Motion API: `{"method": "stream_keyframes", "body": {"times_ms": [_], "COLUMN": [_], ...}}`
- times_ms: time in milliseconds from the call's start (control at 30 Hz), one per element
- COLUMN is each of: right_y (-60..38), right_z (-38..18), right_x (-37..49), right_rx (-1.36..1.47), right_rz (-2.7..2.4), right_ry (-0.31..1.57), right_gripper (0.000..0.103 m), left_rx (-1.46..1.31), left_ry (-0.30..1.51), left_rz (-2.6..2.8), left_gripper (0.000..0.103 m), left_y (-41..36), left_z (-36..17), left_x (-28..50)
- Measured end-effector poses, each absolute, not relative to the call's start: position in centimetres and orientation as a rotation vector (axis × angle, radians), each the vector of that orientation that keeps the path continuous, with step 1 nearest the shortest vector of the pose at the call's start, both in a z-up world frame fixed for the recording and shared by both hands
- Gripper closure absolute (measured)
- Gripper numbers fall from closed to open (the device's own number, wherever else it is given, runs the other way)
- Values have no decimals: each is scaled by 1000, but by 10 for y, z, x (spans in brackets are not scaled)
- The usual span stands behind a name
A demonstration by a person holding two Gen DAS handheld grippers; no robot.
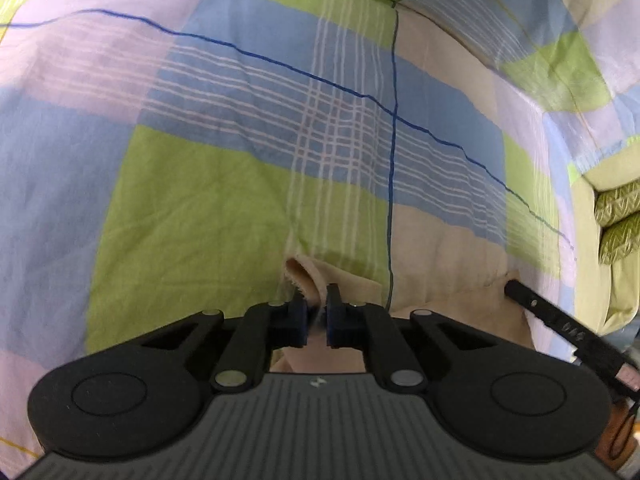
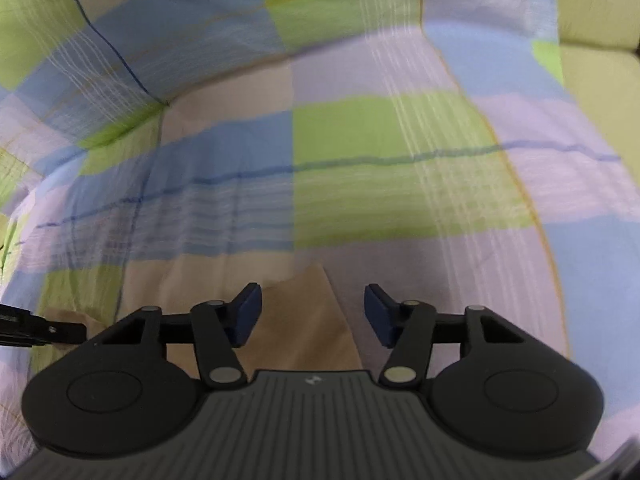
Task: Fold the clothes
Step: 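Lift the beige cloth with both grippers and carry it over the plaid sheet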
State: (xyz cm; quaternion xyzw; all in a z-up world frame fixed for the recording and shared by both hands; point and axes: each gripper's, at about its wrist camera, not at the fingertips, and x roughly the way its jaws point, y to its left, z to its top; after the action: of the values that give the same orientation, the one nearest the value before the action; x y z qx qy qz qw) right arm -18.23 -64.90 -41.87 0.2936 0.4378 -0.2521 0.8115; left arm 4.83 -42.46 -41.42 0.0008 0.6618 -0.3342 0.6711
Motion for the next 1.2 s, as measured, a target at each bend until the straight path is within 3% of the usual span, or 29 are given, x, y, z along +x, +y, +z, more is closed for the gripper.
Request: {"method": "stream_keyframes", "body": {"times_ms": [200, 400, 633, 833, 967, 1133, 1200], "right_y": [-639, -610, -569, -566, -597, -657, -686], "right_z": [-408, -336, -258, -191, -194, -282, -342], "right_x": [-196, -263, -358, -395, -362, -267, -217], "right_rx": [539, 435, 443, 449, 418, 412, 391], "right_rz": [-454, -392, -306, -253, -301, -389, -453], "right_ry": [808, 553, 526, 544, 508, 634, 728], "right_gripper": [101, 101, 101, 101, 101, 101, 102], "left_rx": [-54, -96, -14, -17, -1, 27, 67], "left_ry": [1297, 1169, 1221, 1221, 1204, 1296, 1299], "left_rz": [-706, -602, -547, -536, -522, -441, -413], "left_gripper": [102, 102, 102, 102, 101, 101, 101], "left_y": [-411, -351, -285, -290, -326, -390, -421], "left_z": [-384, -314, -220, -167, -192, -312, -348], "left_x": [20, -44, -118, -120, -70, 20, 45]}}
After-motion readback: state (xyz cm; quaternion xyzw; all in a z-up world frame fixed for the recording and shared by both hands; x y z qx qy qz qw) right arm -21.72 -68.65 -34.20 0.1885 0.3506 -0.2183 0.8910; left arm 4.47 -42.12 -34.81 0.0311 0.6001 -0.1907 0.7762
